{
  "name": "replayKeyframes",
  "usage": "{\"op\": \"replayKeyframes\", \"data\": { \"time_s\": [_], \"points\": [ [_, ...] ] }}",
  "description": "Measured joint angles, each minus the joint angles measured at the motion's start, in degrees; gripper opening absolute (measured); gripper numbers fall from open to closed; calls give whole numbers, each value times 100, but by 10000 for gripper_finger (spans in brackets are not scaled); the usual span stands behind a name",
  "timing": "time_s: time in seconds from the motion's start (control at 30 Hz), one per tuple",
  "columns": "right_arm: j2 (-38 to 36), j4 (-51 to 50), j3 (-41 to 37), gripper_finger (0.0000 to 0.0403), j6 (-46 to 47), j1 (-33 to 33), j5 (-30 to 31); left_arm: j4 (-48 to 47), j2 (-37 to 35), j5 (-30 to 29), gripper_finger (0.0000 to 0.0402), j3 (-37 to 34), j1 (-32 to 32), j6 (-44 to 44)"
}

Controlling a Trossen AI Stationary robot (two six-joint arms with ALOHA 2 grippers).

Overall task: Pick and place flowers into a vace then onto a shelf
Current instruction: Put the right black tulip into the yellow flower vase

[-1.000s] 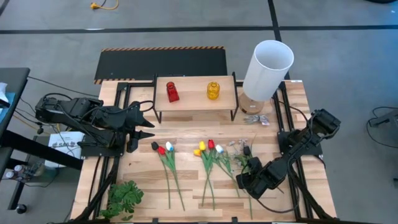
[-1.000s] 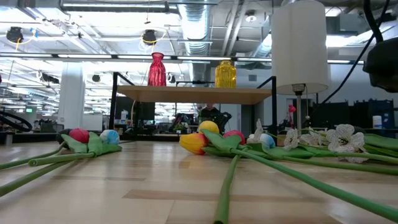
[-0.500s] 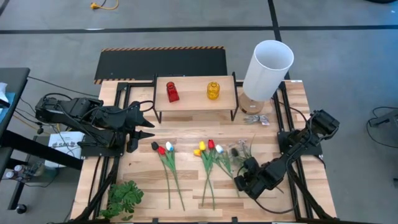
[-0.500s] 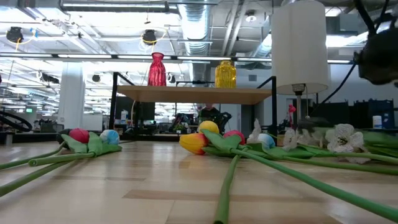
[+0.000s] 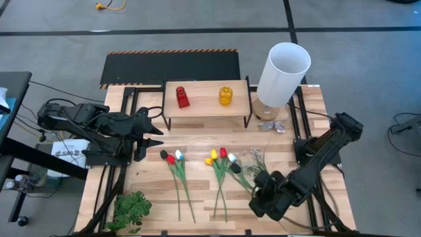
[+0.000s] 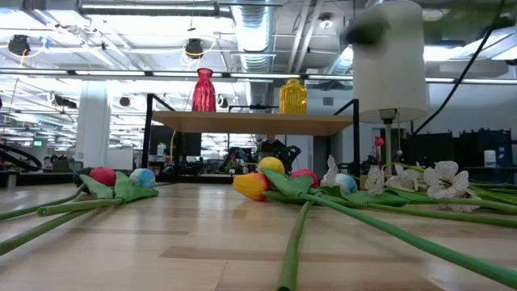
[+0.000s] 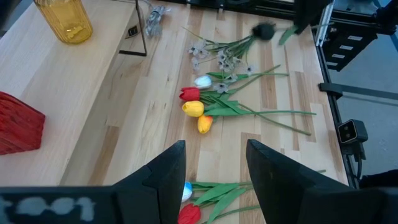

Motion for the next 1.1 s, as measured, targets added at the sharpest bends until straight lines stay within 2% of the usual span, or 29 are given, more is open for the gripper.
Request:
{"op": "replayKeyframes", "data": {
  "time_s": [0.1, 0.27, 0.37, 0.47, 0.57, 0.73, 0.83, 1.0, 1.1],
  "points": [
    [-123, 6, 453, 3, -573, -82, 890, 0, 0, 2, 158, 0, 1, 0],
    [-336, -4, 942, 2, -1479, -457, 3029, 0, 0, 0, 158, 0, 2, 0],
    [-483, 27, 1061, 2, -2196, -944, 3649, 0, 0, 2, 158, 0, 1, -1],
    [-670, 319, 1075, 1, -3164, -1604, 3696, 0, -1, 2, 158, 0, 1, -2],
    [-824, 949, 1074, 1, -4533, -2298, 3688, 0, 0, 2, 158, 0, 2, -2],
    [-907, 3044, 1075, 1, -7329, -3372, 3468, 0, -1, 0, 158, 0, 2, -1],
    [-871, 4129, 1075, 1, -8483, -3969, 3206, 0, 0, 1, 158, 0, 0, -2],
    [-727, 5283, 1064, 0, -9529, -4840, 2881, 0, -2, 2, 158, 0, 1, -2],
    [-678, 5666, 1087, 0, -9531, -5214, 2734, -1, 0, 2, 158, 0, 1, -1]
  ]
}}
